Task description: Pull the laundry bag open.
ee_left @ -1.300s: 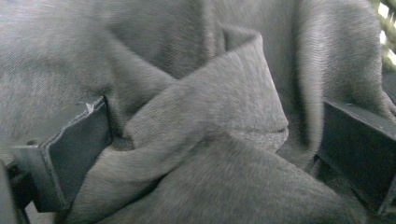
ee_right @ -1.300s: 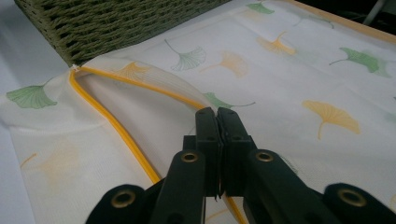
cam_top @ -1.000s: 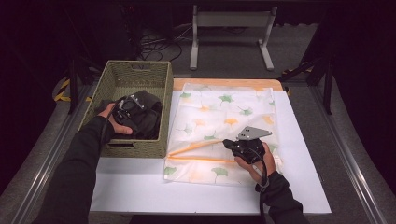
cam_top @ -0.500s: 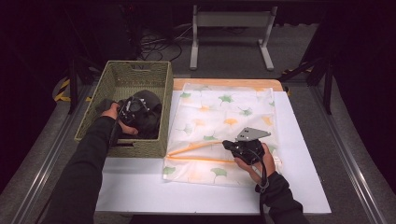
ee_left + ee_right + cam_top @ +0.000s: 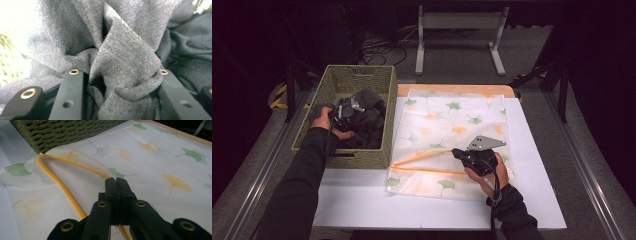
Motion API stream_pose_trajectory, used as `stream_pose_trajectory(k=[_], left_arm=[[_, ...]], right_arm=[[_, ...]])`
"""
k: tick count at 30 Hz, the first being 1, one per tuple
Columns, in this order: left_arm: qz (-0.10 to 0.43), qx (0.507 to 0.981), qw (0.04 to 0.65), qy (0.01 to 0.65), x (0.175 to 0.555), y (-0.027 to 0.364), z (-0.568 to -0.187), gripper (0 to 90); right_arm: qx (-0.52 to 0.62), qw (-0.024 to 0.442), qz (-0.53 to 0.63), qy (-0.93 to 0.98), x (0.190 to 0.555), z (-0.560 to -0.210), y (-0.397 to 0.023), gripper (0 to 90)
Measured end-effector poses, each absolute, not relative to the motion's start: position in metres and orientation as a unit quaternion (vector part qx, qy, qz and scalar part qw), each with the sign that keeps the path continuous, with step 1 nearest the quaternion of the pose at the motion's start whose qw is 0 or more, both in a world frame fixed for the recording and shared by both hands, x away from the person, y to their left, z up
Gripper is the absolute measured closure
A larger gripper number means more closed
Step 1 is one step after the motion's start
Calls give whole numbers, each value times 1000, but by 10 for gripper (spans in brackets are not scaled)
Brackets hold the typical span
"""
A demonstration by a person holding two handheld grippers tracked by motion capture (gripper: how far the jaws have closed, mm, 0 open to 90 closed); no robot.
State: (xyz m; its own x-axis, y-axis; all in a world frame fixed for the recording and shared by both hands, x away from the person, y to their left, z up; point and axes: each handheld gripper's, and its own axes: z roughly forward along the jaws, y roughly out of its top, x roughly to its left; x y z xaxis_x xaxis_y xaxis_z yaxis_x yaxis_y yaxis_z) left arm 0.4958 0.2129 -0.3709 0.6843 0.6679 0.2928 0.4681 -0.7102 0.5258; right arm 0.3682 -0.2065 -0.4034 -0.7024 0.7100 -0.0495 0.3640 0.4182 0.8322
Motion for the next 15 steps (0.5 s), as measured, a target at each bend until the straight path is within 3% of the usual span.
stream_pose_trajectory(k=[6, 15], left_arm=[[262, 846, 323, 333, 478, 233, -349, 626], [279, 800, 419, 328, 451, 252, -327, 629]], right_arm=[[331, 204, 432, 814, 368, -402, -208, 893], [334, 211, 440, 807, 366, -398, -211, 893]])
